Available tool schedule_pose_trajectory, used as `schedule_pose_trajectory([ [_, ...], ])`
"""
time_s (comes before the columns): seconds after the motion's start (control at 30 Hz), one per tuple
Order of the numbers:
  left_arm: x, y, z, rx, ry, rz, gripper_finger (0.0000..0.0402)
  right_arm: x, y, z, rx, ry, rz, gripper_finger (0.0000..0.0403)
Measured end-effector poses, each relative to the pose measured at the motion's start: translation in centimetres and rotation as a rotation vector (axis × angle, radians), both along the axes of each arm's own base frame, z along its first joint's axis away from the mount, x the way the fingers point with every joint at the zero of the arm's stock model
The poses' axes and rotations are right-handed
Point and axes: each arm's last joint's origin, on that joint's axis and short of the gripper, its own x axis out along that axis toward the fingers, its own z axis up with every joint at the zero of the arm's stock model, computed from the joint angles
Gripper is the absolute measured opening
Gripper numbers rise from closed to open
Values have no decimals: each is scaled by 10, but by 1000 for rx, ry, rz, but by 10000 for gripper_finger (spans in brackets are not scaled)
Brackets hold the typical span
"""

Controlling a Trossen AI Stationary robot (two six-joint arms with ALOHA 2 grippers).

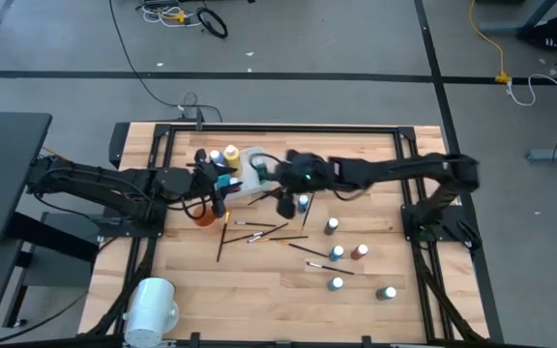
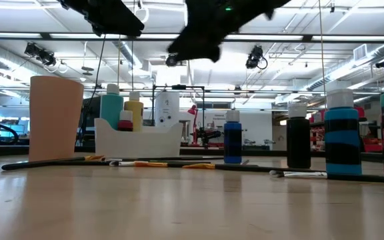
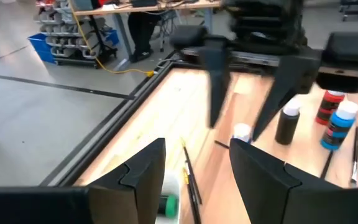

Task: Pick & Place Paint Supplies
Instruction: Put the top small blue paint bottle into the white bin

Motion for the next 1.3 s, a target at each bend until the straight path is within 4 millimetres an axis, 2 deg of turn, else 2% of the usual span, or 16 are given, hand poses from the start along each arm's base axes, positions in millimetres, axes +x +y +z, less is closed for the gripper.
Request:
schedule_pose_trajectory([
  [0.17, 12, -1, -6, -12, -7, 5, 190, -47, 24, -4, 26, -38, -47, 196],
  [0.3, 30, -4, -10, -4, -44, -53, 190, -74, 35, -22, 26, -62, -51, 196],
  [0.5, 68, -14, -27, 5, -110, -244, 190, -105, 31, -30, 24, -74, -83, 196],
  [0.57, 80, -15, -37, 21, -106, -263, 190, -113, 29, -27, 45, -81, -89, 196],
  [0.77, 122, -9, -59, 33, -63, -234, 190, -144, 28, -21, 77, 40, -119, 196],
  [0.87, 144, -2, -74, 35, -5, -231, 190, -156, 27, -21, 97, 101, -158, 196],
  [1.0, 170, 9, -90, 36, 35, -233, 190, -160, 27, -25, 99, 147, -172, 196],
  [1.1, 182, 19, -97, -21, 56, -205, 196, -160, 27, -29, 106, 150, -163, 196],
  [1.3, 189, 31, -106, -110, 110, -222, 225, -162, 27, -39, 101, 174, -152, 196],
])
